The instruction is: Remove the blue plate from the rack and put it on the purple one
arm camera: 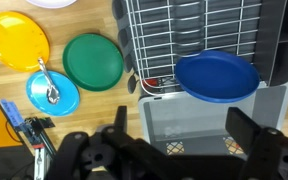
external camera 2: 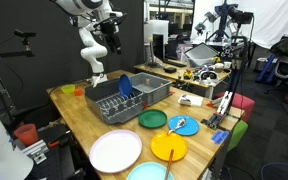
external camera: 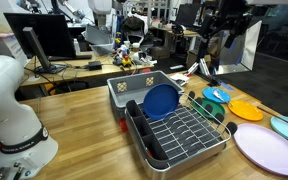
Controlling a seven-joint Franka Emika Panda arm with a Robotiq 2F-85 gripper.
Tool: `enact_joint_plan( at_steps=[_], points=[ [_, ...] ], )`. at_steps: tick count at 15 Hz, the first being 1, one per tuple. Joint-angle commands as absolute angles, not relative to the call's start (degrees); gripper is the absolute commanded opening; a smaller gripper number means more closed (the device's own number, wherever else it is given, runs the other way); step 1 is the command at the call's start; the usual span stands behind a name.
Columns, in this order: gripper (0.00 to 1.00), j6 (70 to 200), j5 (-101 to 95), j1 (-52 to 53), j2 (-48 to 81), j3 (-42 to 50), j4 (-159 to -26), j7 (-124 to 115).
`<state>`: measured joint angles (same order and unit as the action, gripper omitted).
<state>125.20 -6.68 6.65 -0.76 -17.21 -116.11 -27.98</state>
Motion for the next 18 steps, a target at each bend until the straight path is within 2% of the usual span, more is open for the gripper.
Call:
enact_joint_plan(
  at_steps=[1, 12, 18],
  points=[
    [1.0, 121.04, -2.89, 9.09, 6.78, -14.79, -108.48, -35.01],
    [1.0, 123.79, -3.55, 11.04, 6.4, -12.86, -109.93, -34.35],
    [1.0, 123.5, 2.66, 13.16, 13.95, -11.92, -103.88, -49.98]
  ],
)
